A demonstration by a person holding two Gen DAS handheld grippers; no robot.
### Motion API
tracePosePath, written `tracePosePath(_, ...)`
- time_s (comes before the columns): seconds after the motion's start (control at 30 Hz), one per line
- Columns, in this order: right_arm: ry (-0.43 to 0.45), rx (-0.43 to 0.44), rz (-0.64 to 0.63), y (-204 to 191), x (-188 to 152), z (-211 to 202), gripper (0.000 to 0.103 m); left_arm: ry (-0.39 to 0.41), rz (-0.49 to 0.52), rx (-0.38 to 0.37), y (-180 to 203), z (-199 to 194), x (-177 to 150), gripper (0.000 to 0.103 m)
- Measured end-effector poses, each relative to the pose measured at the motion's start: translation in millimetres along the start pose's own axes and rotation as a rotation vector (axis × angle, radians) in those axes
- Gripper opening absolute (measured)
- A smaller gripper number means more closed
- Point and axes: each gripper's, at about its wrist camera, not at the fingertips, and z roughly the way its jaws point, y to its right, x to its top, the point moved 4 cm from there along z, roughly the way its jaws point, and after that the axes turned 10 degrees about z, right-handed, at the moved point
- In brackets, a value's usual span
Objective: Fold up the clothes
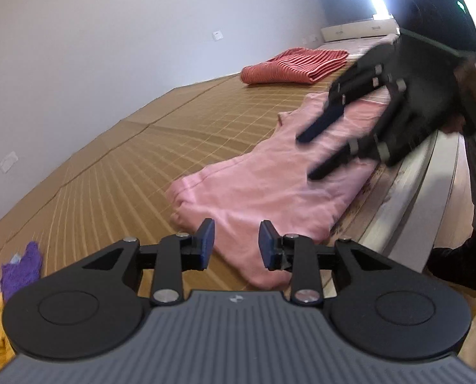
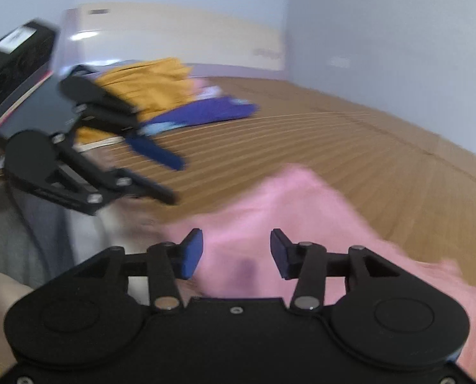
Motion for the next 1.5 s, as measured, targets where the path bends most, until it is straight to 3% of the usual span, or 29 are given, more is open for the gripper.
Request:
tracePosePath(0.13,-0.003,-0.178,0.112,52.4,-8.9,-15.0,0.051,0.027,0.017,-0.055,16.7,25.2,19.2,0.041)
tracePosePath(0.23,-0.033,-0.305,0.170,81.4,-21.7,-17.9,0.051,0.011,0.055,-0.056,33.0,49.6,31.4,0.041)
tracePosePath(0.33,-0.101,-0.347,0.174,95.9,-35.1,-18.7,0.052,-0.026,0.067,-0.060,42.1,70.1,30.7,0.041)
tracePosePath(0.43,-0.114,-0.397,0.192,111.8,-45.5,-33.3,0.052,-0.051,0.051,-0.070,39.3,83.5,25.0,0.041)
tracePosePath(0.57,-0.053,-0.409,0.297,135.2,-45.7,-67.3,0.057,-0.043,0.063,-0.085,30.6,86.7,26.4,0.041)
tracePosePath(0.83,-0.077,-0.450,0.314,157.9,-48.3,-45.2,0.057,-0.043,0.046,-0.070,23.6,84.6,18.2,0.046)
tracePosePath(1.03,-0.092,-0.469,0.322,169.4,-47.8,-34.2,0.061,-0.114,-0.002,0.017,5.0,59.8,-12.9,0.049)
tracePosePath(1.13,-0.088,-0.469,0.327,169.3,-47.5,-31.2,0.065,-0.105,-0.091,0.032,-10.5,43.6,-24.8,0.051)
tracePosePath(1.3,-0.018,-0.525,0.174,139.8,-28.7,-44.9,0.064,-0.107,-0.105,0.124,-26.8,30.7,-27.2,0.051)
tracePosePath(1.37,0.017,-0.458,0.121,117.6,-17.0,-47.3,0.064,-0.090,-0.150,0.125,-32.7,28.5,-24.5,0.051)
tracePosePath(1.5,0.011,-0.144,0.075,53.0,-2.5,-28.2,0.064,-0.070,-0.235,0.134,-42.8,29.6,-16.4,0.051)
